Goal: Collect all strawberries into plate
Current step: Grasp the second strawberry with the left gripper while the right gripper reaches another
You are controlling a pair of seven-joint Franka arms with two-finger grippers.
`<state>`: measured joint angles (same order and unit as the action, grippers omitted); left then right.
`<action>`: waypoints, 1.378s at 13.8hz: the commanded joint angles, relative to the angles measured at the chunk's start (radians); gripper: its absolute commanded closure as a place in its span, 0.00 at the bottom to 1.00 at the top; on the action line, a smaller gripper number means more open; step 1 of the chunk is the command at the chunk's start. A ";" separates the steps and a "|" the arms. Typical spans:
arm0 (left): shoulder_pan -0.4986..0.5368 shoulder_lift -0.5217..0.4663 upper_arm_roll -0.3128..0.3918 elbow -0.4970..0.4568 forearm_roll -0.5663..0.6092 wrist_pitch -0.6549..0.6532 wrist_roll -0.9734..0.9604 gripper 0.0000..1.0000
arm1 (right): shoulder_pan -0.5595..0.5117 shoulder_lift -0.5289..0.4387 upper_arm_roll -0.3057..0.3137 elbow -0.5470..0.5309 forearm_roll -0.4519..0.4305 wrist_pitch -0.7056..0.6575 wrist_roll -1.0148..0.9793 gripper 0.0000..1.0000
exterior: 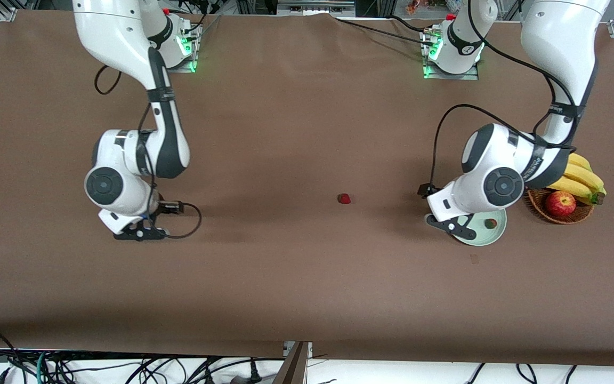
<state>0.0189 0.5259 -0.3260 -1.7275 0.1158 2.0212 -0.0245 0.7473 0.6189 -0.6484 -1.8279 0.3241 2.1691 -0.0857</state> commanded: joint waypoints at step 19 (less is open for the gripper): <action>-0.303 0.220 -0.013 -0.006 0.045 0.482 -0.750 0.74 | -0.055 -0.168 -0.065 -0.481 0.209 0.199 -0.331 0.32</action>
<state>-0.2816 0.7402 -0.3387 -1.7376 0.1198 2.4950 -0.7569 0.6955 0.4440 -0.7151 -2.2921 0.4733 2.3466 -0.3497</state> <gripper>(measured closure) 0.348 0.300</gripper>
